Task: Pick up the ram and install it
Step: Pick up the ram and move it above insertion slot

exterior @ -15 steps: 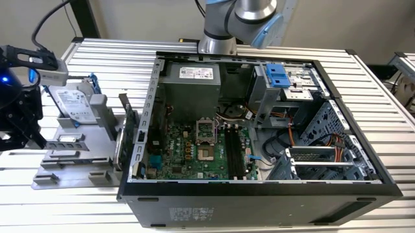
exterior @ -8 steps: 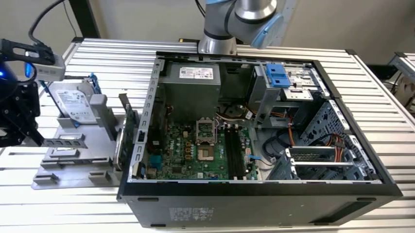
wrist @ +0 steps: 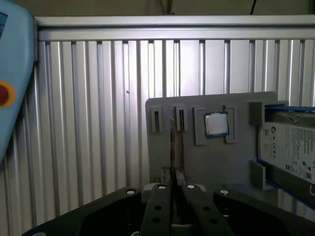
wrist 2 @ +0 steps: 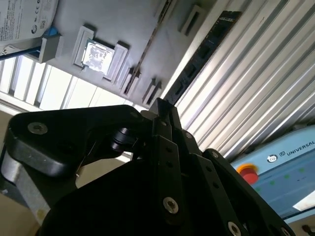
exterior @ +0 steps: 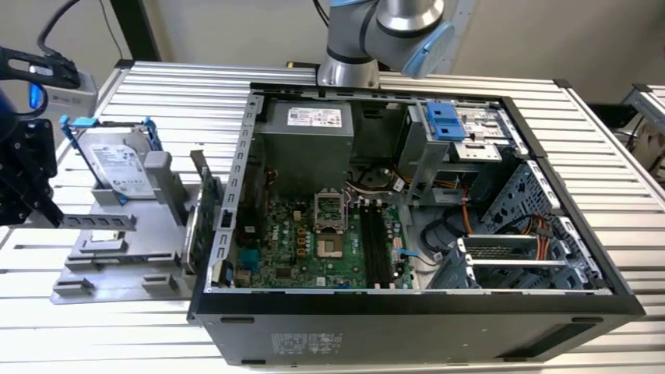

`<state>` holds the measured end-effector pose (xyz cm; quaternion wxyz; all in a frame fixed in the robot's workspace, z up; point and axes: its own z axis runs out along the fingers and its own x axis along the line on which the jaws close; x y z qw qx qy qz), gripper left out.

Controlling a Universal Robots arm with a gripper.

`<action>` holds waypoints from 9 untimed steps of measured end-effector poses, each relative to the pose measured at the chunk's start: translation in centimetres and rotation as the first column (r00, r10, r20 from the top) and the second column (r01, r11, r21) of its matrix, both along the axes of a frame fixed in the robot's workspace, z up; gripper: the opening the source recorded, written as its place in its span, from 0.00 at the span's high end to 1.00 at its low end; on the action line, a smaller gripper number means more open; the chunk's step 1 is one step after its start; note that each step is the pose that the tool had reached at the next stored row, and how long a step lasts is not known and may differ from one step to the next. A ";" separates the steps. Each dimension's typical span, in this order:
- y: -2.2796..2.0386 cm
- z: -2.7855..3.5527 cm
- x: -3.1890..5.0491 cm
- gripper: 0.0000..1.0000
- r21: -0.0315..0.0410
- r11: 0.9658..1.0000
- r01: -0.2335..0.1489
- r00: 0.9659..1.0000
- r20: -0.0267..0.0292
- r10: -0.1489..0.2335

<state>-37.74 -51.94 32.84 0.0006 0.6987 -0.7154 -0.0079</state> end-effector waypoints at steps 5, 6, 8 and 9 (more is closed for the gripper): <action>0.00 0.66 0.00 1.00 0.000 1.000 -0.001 1.000 0.000 0.001; 0.01 0.81 0.00 1.00 0.000 1.000 -0.001 1.000 0.000 0.001; 0.01 1.18 0.00 1.00 0.000 1.000 -0.001 1.000 0.000 0.001; 0.01 1.42 0.00 1.00 0.000 1.000 -0.001 1.000 0.000 0.001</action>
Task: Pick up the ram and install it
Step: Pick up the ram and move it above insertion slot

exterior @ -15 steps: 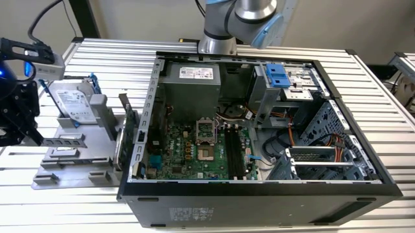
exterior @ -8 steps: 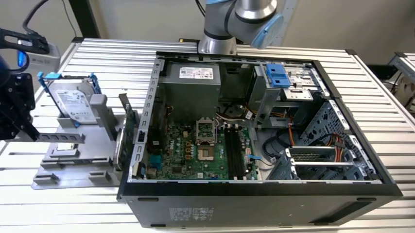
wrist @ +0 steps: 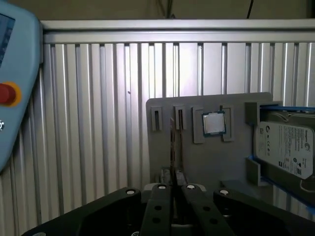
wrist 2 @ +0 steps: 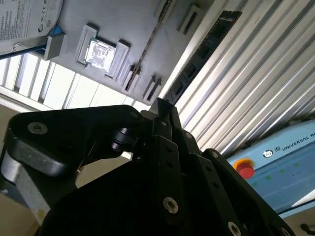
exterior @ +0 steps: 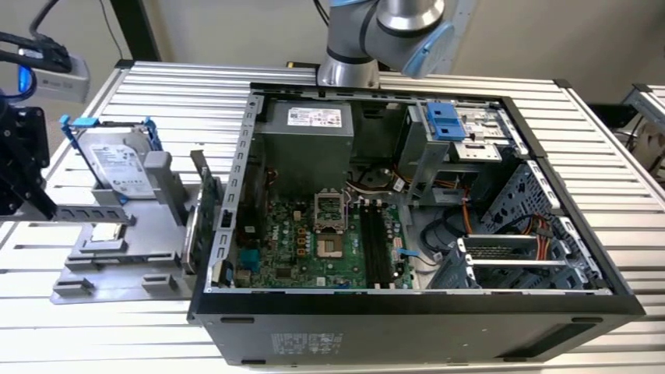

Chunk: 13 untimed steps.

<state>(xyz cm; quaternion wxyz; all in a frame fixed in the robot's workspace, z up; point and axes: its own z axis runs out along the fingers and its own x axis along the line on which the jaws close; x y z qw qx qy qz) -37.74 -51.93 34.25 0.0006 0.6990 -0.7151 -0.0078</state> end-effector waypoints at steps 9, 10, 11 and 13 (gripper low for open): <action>0.01 2.03 0.00 1.00 0.000 1.000 0.000 1.000 0.000 0.000; 0.01 2.28 0.00 1.00 0.000 1.000 0.000 1.000 0.000 0.000; 0.02 2.54 0.00 1.00 0.000 1.000 0.000 1.000 0.000 0.000; 0.02 3.03 0.00 1.00 0.000 1.000 0.000 1.000 0.000 0.000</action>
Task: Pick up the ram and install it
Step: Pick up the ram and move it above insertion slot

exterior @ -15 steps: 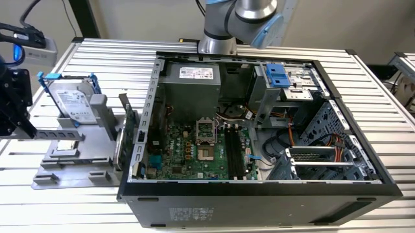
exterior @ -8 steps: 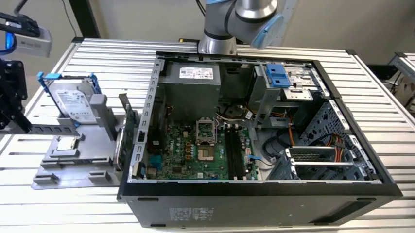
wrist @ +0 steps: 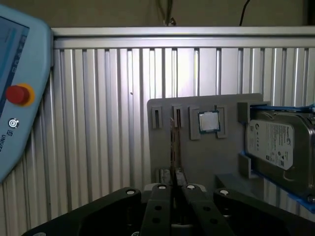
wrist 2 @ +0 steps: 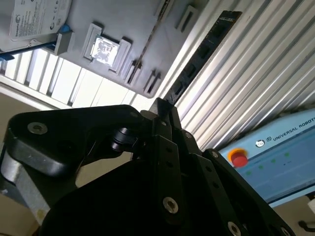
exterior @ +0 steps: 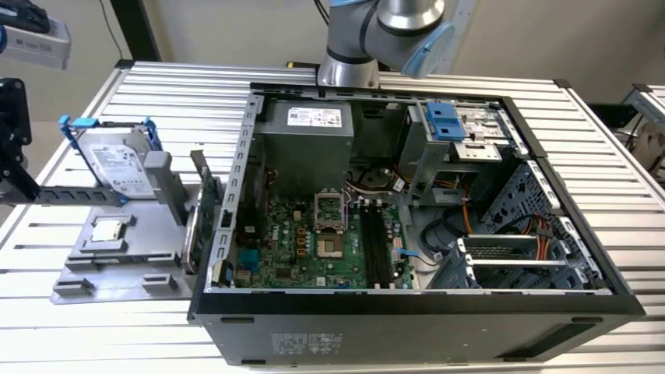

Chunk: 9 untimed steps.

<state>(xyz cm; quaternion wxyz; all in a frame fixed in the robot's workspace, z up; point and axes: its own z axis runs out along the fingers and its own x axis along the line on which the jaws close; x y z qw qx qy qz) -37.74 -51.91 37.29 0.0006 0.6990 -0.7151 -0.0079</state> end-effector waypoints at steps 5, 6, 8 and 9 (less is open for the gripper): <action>0.01 1.14 0.00 1.00 0.000 1.000 0.000 1.000 0.000 0.000; 0.01 1.33 0.00 1.00 0.000 1.000 0.000 1.000 0.000 0.000; 0.01 1.56 0.00 1.00 0.000 1.000 0.000 1.000 0.000 0.000; 0.01 1.57 0.00 1.00 0.000 1.000 0.000 1.000 0.000 0.000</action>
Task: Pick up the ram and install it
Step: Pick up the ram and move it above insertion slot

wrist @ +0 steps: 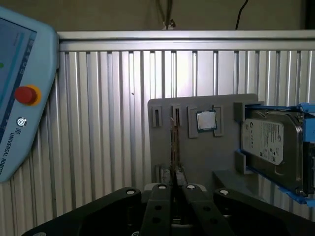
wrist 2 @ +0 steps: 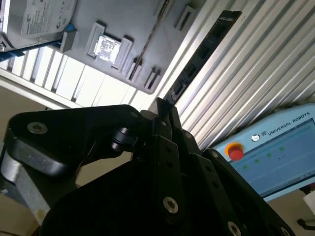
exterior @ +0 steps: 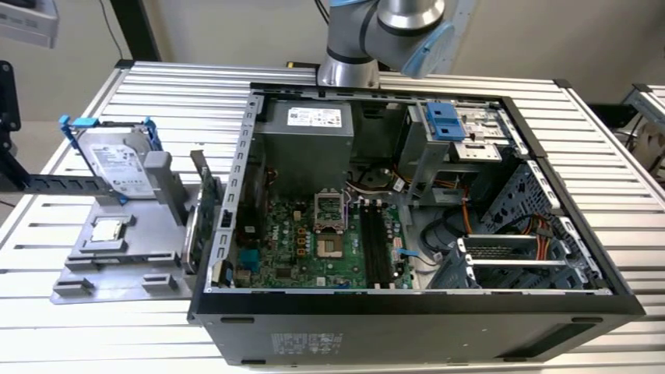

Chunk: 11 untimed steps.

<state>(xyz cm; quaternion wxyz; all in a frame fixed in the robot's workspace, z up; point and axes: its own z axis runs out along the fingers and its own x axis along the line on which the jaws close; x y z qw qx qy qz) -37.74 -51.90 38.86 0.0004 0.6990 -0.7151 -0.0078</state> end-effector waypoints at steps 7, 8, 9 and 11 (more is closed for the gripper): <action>0.00 0.03 0.01 1.00 0.000 1.000 0.000 1.000 0.000 0.000; 0.01 0.03 0.05 1.00 0.000 1.000 0.000 1.000 0.000 0.000; 0.01 0.03 0.12 1.00 0.000 1.000 0.000 1.000 0.000 0.000; 0.00 0.01 0.37 1.00 0.000 1.000 0.000 1.000 0.000 0.000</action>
